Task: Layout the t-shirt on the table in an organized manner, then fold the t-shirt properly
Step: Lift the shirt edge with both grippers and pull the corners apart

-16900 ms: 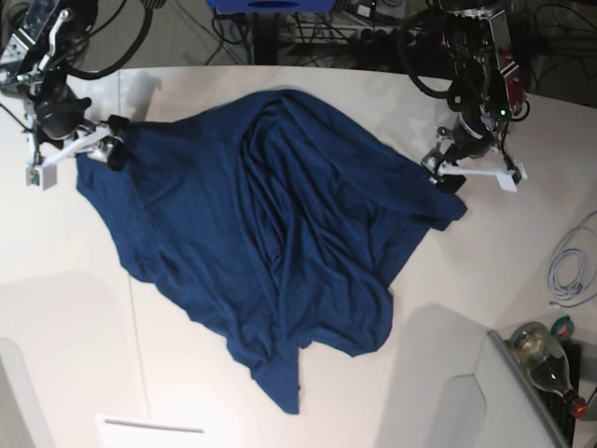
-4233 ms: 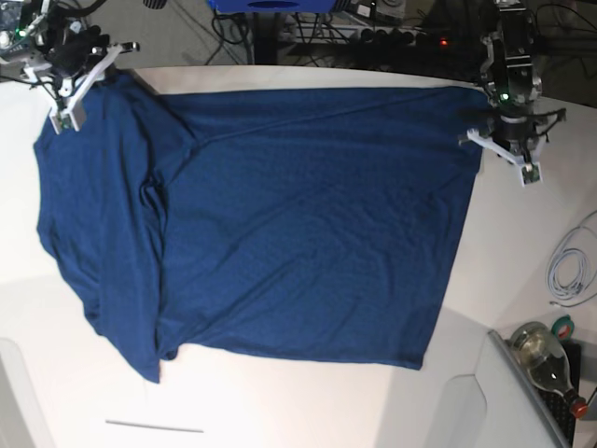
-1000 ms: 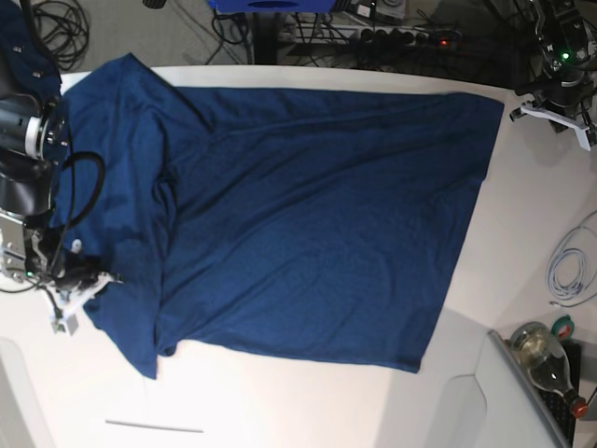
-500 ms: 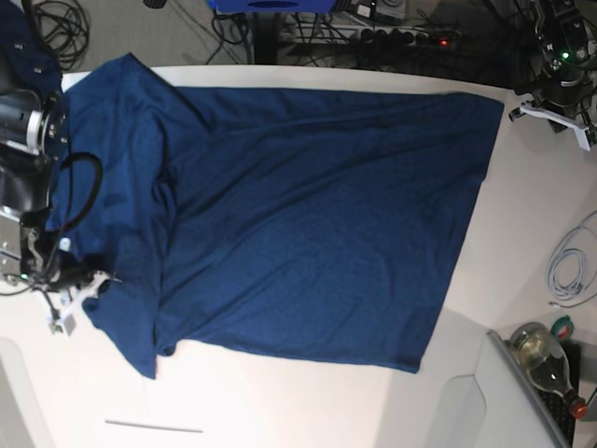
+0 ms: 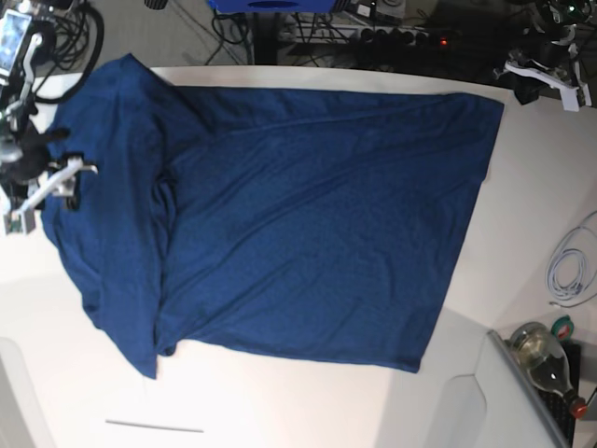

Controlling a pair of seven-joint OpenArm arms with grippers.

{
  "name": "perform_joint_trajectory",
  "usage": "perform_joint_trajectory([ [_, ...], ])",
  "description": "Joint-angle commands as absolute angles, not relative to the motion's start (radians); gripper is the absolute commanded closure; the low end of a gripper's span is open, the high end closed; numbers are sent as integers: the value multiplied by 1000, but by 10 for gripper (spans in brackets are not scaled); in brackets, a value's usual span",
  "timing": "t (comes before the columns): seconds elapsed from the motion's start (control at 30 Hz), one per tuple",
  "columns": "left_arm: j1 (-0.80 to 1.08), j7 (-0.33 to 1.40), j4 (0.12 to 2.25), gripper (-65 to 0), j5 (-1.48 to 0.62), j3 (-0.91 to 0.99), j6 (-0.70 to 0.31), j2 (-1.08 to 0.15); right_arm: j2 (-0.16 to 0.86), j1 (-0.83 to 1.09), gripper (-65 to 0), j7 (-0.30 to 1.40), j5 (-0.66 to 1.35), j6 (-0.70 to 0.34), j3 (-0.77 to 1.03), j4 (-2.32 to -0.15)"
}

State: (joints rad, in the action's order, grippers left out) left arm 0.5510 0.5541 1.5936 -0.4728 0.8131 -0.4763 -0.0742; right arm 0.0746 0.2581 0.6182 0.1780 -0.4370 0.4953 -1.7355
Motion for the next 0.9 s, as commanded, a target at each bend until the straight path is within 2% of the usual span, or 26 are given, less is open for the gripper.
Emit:
perform_joint_trajectory([
  [0.0,552,533,1609,-179,-493,817,-493,-84,71,265,-335,596,188,-437,495,-1762],
  [0.07,550,532,1603,-342,-495,819,-493,-90,65,292,-335,595,188,-437,495,-1773],
  [0.1,549,530,1596,-406,-495,819,-495,-94,58,305,-335,595,189,-437,495,-1773],
  [0.13,545,529,1586,-438,-495,819,-495,-96,51,314,-335,595,196,-437,496,-1773],
  [0.4,437,529,1420,-425,-489,819,-495,-124,51,363,-335,593,331,-438,611,-1773],
  [0.73,398,529,1328,-425,-487,808,-495,-145,51,404,-335,593,335,-441,679,-1773],
  [0.87,380,529,1293,-423,-486,806,-496,-147,42,404,-333,596,335,-530,711,-1773],
])
